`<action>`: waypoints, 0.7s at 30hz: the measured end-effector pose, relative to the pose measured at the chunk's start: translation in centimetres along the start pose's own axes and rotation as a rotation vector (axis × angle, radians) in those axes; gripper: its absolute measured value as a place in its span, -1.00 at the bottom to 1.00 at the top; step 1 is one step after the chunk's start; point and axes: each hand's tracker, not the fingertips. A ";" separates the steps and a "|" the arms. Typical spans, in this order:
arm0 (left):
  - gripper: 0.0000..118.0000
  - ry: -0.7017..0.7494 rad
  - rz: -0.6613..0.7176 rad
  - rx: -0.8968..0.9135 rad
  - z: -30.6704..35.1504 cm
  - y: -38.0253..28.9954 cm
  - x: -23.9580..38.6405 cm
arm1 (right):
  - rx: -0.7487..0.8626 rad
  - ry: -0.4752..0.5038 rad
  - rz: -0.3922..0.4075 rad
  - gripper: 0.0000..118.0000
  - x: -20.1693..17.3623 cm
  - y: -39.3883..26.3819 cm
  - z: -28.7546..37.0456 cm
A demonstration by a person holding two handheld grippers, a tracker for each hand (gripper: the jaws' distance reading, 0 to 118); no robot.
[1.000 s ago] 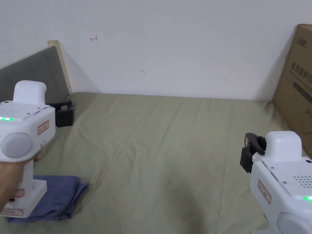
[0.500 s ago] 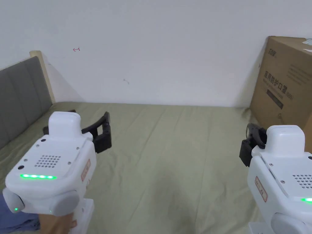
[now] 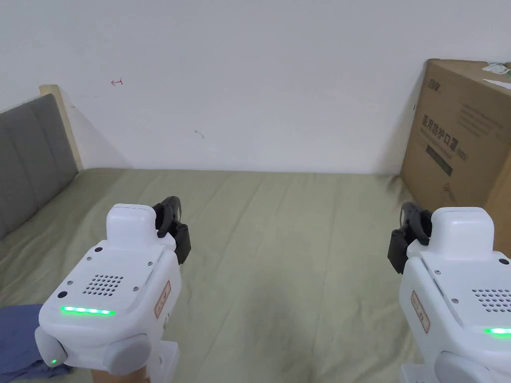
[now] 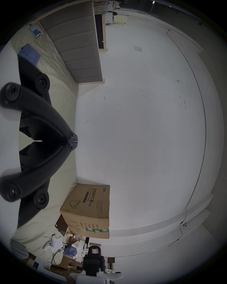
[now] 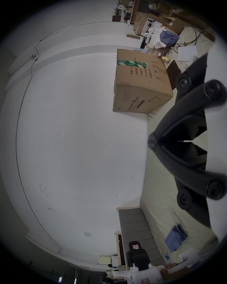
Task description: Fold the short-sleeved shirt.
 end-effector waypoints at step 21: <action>-1.00 0.001 -0.003 -0.003 0.3 -0.1 0.3 | 0.002 0.005 0.002 -1.00 0.0 -0.2 0.1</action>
